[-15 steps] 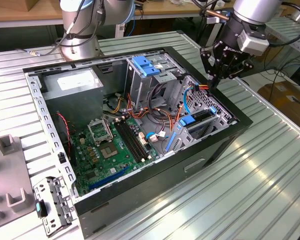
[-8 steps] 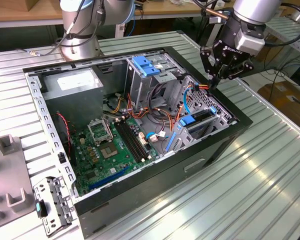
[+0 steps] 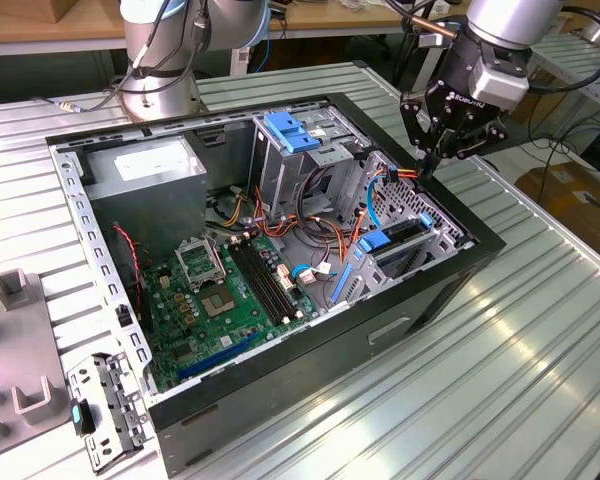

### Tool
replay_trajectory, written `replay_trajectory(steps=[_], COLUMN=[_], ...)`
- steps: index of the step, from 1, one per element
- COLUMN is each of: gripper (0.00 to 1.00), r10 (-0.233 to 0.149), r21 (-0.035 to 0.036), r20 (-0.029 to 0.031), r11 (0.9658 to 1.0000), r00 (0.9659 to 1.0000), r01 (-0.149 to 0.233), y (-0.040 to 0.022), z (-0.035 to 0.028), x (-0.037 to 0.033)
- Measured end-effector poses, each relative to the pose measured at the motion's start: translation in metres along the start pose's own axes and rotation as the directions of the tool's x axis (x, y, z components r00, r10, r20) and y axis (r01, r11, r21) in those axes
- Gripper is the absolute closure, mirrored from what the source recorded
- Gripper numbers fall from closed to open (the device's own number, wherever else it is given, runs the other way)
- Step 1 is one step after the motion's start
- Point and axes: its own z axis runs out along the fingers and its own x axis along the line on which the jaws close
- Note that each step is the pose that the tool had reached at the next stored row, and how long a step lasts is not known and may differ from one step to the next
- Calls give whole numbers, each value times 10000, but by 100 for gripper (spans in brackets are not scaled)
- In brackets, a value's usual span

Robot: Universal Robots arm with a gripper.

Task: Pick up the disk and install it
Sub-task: 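Insert the first disk wire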

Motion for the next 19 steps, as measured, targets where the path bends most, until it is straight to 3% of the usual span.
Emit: replay_trajectory(steps=[5, 9, 19], gripper=[84, 84, 84], r10=[584, 627, 636], r21=[-10, -11, -11], r20=[-8, -8, -9], r11=[9983, 9980, 9980], r00=[9983, 9980, 9980], r01=[-584, -627, -636], y=[5, 31, 32], z=[0, -1, -1], x=[-5, -27, -28])
